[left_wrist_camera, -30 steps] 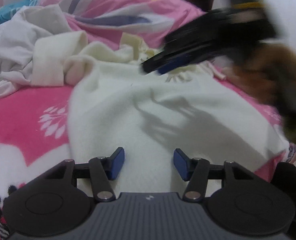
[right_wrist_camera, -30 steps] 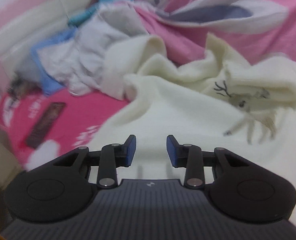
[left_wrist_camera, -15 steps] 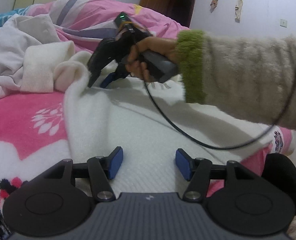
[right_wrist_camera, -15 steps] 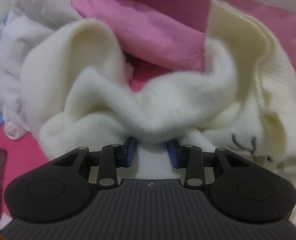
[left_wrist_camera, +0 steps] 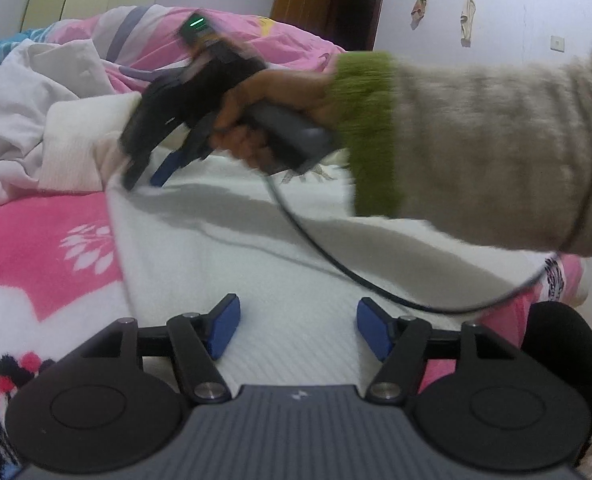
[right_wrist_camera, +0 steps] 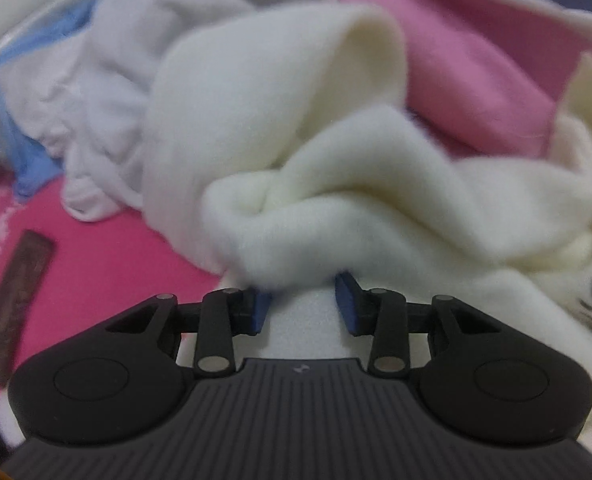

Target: Fold clothes

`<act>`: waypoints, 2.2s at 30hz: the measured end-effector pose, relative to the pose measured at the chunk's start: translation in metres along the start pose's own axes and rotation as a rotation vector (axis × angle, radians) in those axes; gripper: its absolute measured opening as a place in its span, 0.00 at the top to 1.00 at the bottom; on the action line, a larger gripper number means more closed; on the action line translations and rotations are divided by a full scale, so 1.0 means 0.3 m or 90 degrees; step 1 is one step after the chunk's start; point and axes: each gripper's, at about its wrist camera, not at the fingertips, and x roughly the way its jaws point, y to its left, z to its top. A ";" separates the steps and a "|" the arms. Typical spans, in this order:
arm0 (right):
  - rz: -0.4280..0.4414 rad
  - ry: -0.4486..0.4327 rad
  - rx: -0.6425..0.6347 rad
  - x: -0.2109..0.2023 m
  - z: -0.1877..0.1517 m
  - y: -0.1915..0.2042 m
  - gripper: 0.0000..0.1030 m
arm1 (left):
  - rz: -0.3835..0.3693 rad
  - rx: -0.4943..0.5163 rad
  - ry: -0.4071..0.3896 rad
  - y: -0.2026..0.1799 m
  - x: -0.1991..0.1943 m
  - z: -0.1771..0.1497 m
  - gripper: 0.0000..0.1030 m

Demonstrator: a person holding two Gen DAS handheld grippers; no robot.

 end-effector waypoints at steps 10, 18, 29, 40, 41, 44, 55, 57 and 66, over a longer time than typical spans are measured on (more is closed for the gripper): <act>0.119 0.010 -0.139 -0.047 -0.137 0.132 0.65 | 0.001 0.003 0.000 -0.011 0.001 0.001 0.33; 0.097 -0.120 -0.108 -0.298 -0.158 0.063 0.59 | -0.014 -0.032 0.018 0.009 -0.001 0.032 0.31; -0.173 -0.120 0.116 -0.686 -0.340 -0.542 0.63 | -0.048 -0.017 0.039 -0.093 0.091 0.160 0.31; -0.238 -0.096 0.177 -0.340 -0.292 -0.835 0.50 | 0.001 0.091 0.125 -0.236 0.161 0.103 0.31; -0.241 -0.095 0.185 -0.360 -0.302 -0.826 0.51 | 0.003 0.091 0.126 -0.239 0.160 0.103 0.31; -0.218 -0.095 0.182 -0.437 -0.334 -0.772 0.58 | 0.007 0.100 0.127 -0.244 0.163 0.105 0.30; -0.112 -0.065 0.119 -0.217 -0.172 -0.626 0.65 | 0.006 0.102 0.131 -0.248 0.166 0.113 0.29; -0.091 -0.075 0.180 -0.256 -0.164 -0.662 0.68 | 0.000 0.106 0.133 -0.243 0.164 0.115 0.29; -0.156 -0.053 0.156 -0.571 -0.318 -0.811 0.67 | -0.015 0.104 0.133 -0.227 0.165 0.114 0.28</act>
